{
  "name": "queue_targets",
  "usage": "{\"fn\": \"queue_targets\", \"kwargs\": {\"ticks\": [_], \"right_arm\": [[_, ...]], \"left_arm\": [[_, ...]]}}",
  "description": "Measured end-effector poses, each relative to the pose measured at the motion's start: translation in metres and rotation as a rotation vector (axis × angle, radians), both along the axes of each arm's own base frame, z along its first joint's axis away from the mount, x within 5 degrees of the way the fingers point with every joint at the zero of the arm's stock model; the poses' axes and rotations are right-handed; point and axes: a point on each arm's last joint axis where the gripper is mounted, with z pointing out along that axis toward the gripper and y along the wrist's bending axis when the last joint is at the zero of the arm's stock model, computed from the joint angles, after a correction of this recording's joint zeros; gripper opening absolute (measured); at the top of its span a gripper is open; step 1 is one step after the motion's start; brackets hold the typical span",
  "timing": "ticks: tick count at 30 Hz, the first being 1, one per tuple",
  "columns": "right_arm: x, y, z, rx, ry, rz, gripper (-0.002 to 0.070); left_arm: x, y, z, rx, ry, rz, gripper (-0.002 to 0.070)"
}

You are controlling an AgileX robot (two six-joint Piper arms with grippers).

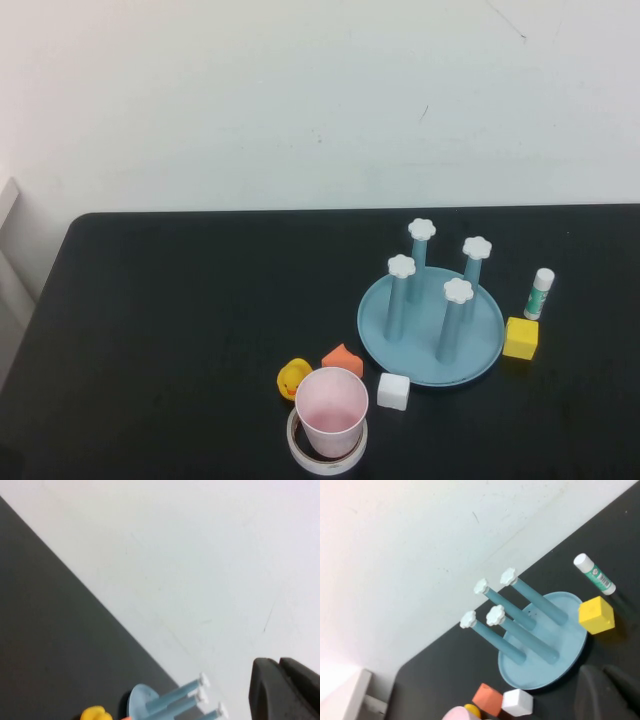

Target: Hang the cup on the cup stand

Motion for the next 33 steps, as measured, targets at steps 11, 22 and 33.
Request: {"fn": "queue_targets", "kwargs": {"ticks": [11, 22, 33], "right_arm": [[0.0, 0.001, -0.001, -0.128, -0.021, 0.037, -0.0001], [-0.003, 0.005, -0.005, -0.235, 0.001, 0.119, -0.0001], [-0.004, 0.009, -0.004, -0.292, -0.038, 0.176, -0.0001]], "left_arm": [[-0.008, -0.011, 0.034, 0.311, -0.115, -0.131, -0.0001], [0.044, -0.025, 0.113, 1.006, 0.206, -0.581, -0.0001], [0.127, -0.054, 0.119, 1.259, 0.377, -0.811, -0.0001]]}}
